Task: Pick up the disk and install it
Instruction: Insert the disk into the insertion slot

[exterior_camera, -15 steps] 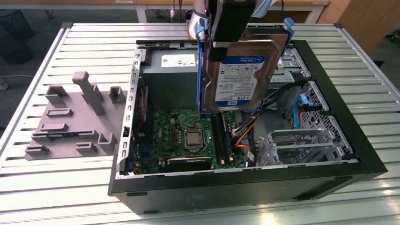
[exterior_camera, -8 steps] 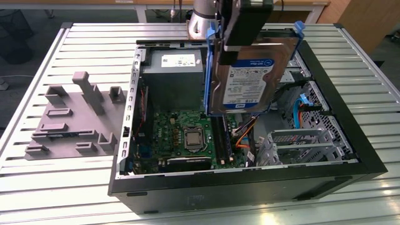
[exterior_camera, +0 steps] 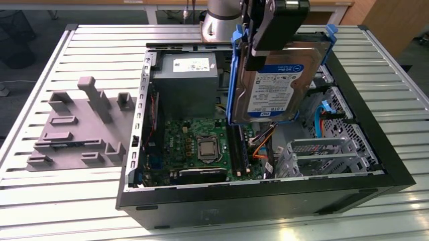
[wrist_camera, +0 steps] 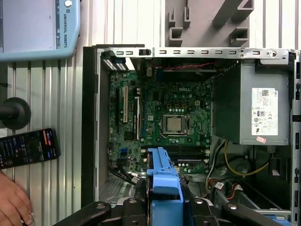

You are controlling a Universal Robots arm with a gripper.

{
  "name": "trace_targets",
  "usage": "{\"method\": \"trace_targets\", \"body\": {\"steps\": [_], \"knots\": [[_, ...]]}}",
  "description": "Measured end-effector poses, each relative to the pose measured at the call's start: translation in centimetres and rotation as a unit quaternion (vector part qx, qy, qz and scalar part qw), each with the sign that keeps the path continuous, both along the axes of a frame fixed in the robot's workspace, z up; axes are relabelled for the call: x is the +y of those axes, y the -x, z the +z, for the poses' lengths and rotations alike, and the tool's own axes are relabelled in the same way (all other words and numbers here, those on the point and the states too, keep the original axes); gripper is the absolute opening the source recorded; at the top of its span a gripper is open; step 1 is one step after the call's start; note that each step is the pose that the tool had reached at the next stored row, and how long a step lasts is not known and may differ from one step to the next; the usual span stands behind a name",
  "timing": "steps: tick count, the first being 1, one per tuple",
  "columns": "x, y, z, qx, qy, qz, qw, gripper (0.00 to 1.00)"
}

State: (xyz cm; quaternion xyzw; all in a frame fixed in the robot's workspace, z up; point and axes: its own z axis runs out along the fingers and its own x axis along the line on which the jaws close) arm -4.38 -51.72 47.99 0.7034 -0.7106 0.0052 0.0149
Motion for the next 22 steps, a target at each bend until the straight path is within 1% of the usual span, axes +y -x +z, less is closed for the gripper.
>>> {"method": "trace_targets", "body": {"steps": [11, 14, 16, 21, 22], "knots": [[-0.04, 0.0, -0.01, 0.0, 0.0, 0.0, 1.0, 0.37], [-0.14, 0.0, -0.02, 0.0, 0.0, 0.0, 1.0, 0.37], [-0.32, -0.01, -0.01, 0.0, 0.0, 0.0, 1.0, 0.37], [-1.18, 0.0, -0.02, 0.0, 0.0, 0.0, 1.0, 0.37], [-1.29, 0.0, -0.02, 0.0, 0.0, 0.0, 1.0, 0.37]]}}
